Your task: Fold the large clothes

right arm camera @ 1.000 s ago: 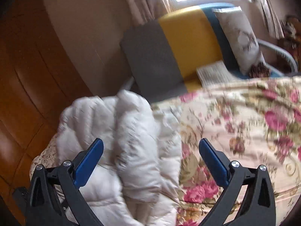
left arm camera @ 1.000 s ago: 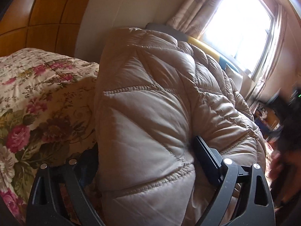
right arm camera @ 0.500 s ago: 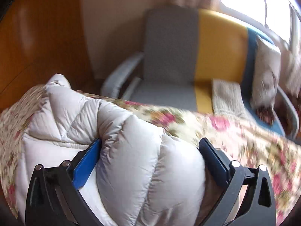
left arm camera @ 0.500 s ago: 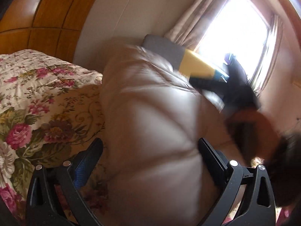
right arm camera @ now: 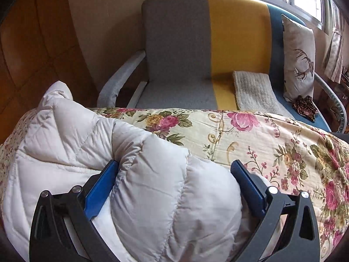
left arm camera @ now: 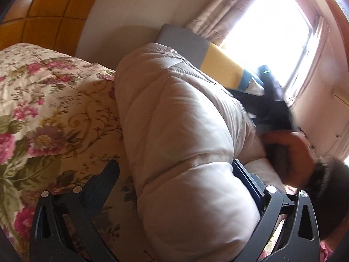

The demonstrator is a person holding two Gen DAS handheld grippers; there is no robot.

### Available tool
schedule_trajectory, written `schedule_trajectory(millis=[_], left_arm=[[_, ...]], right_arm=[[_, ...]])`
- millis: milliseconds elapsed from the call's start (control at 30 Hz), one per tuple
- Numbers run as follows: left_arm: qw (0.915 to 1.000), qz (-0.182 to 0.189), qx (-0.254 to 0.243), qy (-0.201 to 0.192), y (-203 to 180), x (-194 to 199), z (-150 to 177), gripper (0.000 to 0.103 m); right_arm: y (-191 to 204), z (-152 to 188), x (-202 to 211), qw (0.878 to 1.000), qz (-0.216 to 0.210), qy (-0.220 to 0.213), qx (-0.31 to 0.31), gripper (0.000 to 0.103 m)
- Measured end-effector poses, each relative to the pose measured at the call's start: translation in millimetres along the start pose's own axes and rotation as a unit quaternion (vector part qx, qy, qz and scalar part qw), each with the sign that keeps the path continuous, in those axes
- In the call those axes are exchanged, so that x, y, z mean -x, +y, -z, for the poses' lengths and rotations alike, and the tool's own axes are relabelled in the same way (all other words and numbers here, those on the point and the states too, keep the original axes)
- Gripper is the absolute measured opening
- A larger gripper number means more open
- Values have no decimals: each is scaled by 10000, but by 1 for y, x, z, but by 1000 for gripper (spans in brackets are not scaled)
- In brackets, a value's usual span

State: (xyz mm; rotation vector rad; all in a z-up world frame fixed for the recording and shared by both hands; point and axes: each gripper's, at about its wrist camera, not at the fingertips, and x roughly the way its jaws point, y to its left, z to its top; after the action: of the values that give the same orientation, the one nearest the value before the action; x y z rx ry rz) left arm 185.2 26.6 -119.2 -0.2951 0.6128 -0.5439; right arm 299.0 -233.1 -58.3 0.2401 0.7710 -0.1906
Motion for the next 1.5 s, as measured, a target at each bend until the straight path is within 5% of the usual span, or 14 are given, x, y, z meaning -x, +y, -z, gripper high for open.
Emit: schedule_trajectory(millis=[200,467,733,1033,1500], left_arm=[[9975,-666,-193,-112,-16,31,6,100],[9927,-1164,-190,-271,-30,81,24,100],[9791,-1930,-579,-289,-47,112,37,100],[9622,-2482,-1063,-356,-77,149,63,100],[9625,-2535,-924,-274,-77,168,72,100]], right_arm=[[-6,23,94,9940,-585,-881,-282,101],[-4,95,166,9889,-92,-1438,373,101],[3,170,190,9885,439,-1303,624,101],[4,231,216,9916,313,-1184,405,101],[5,253,240,9901,284,-1362,209,101]])
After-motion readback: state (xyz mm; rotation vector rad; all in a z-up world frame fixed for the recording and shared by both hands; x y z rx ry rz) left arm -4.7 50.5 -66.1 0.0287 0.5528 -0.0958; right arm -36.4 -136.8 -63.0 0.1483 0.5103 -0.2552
